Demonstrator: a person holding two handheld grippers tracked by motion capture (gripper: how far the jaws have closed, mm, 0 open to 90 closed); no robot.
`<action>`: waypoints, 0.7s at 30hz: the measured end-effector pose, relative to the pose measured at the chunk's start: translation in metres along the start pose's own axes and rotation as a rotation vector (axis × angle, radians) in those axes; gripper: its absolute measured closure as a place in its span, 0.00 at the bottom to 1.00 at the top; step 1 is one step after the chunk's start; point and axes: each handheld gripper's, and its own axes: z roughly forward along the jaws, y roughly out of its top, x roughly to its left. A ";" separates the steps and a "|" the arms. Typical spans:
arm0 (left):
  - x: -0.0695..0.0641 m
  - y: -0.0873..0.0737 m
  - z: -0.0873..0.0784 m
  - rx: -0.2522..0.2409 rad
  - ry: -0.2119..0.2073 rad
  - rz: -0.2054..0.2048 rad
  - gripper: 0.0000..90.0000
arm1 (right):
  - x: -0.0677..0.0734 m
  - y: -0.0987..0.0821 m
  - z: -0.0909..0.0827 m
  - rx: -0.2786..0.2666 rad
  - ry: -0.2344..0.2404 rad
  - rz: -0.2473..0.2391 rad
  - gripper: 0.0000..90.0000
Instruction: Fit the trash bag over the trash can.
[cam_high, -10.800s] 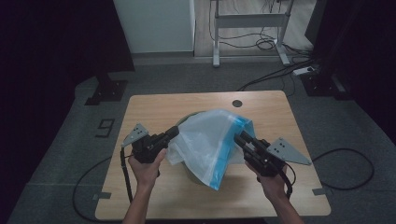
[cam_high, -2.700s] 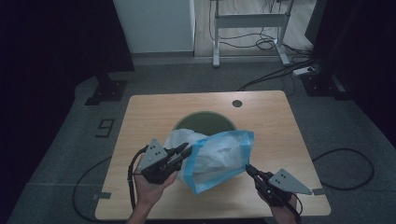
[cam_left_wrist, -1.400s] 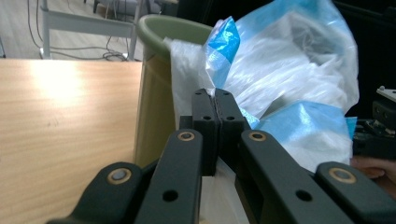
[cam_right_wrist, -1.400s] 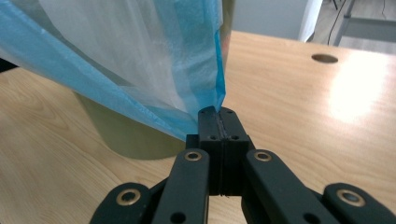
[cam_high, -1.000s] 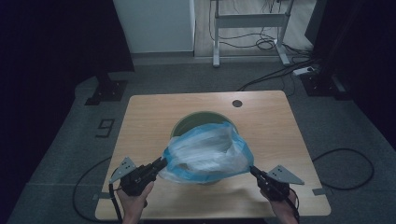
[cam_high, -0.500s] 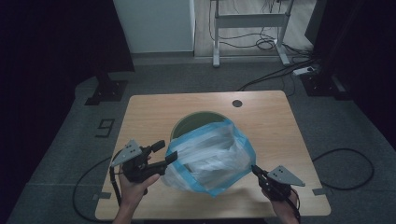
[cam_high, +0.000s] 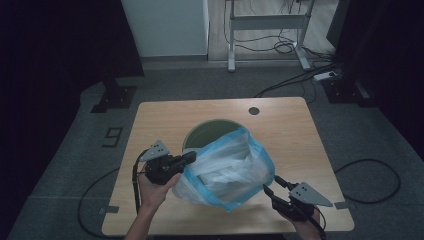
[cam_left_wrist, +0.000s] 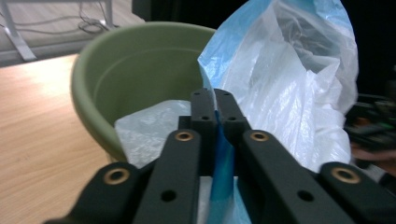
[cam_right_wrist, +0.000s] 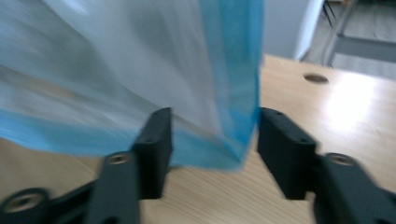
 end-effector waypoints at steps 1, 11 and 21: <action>0.000 -0.001 -0.003 -0.020 0.019 0.008 1.00 | 0.004 0.009 -0.010 -0.027 0.015 0.006 0.39; -0.003 0.000 -0.012 -0.086 0.056 0.041 1.00 | 0.004 0.072 -0.023 -0.121 0.017 -0.016 0.28; 0.000 0.002 -0.013 -0.112 0.079 0.036 1.00 | 0.001 0.120 0.023 -0.110 0.079 -0.007 0.43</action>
